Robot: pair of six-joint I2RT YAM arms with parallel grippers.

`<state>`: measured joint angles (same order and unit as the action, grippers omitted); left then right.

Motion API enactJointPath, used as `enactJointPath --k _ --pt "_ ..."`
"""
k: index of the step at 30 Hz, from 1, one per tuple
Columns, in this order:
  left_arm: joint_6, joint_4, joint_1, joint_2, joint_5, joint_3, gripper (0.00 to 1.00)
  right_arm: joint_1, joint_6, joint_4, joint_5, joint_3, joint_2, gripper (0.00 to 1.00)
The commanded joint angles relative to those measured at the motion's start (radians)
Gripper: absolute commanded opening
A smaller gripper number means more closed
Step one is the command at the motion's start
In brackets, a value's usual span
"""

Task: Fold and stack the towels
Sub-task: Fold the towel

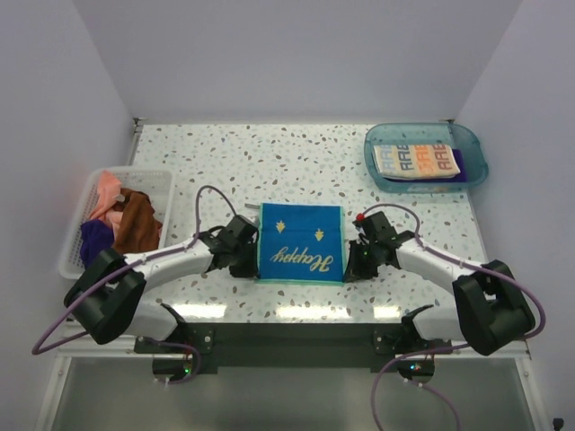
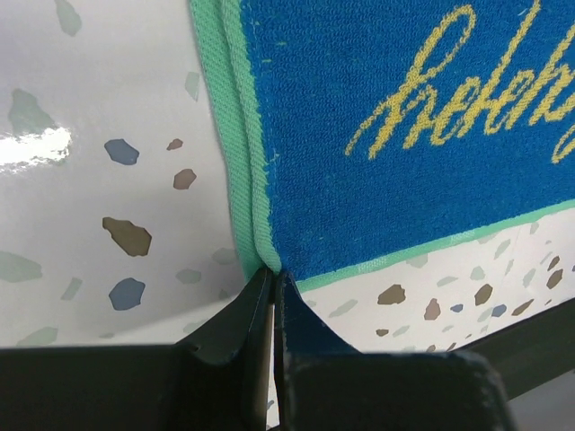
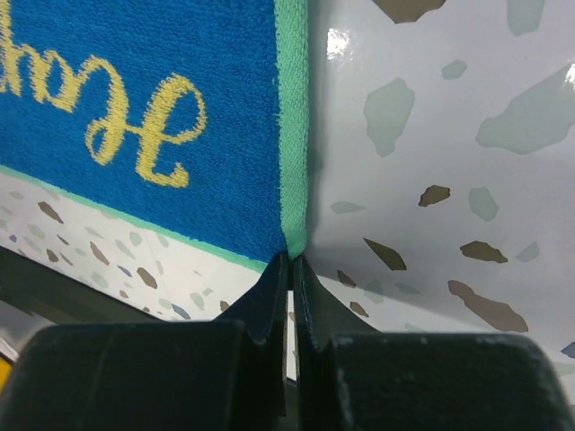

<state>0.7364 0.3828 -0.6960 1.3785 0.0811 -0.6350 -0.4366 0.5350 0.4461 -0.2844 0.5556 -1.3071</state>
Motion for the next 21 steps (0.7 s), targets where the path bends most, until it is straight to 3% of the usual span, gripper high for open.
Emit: enactJointPath --k 1,4,13,21 --pt "0.004 -0.021 0.004 0.024 -0.052 0.034 0.0 0.004 -0.004 -0.024 0.042 -0.025 -0.021 0.0" --pt "0.008 -0.021 0.006 0.021 -0.037 0.044 0.0 0.002 -0.007 -0.026 0.04 -0.04 -0.017 0.02" --pt "0.008 -0.01 0.006 -0.029 -0.015 0.032 0.0 0.002 -0.046 0.107 0.103 0.076 0.097 0.33" --pt "-0.011 0.08 0.004 -0.111 -0.015 -0.041 0.0 0.001 -0.081 0.151 0.165 0.213 0.065 0.34"
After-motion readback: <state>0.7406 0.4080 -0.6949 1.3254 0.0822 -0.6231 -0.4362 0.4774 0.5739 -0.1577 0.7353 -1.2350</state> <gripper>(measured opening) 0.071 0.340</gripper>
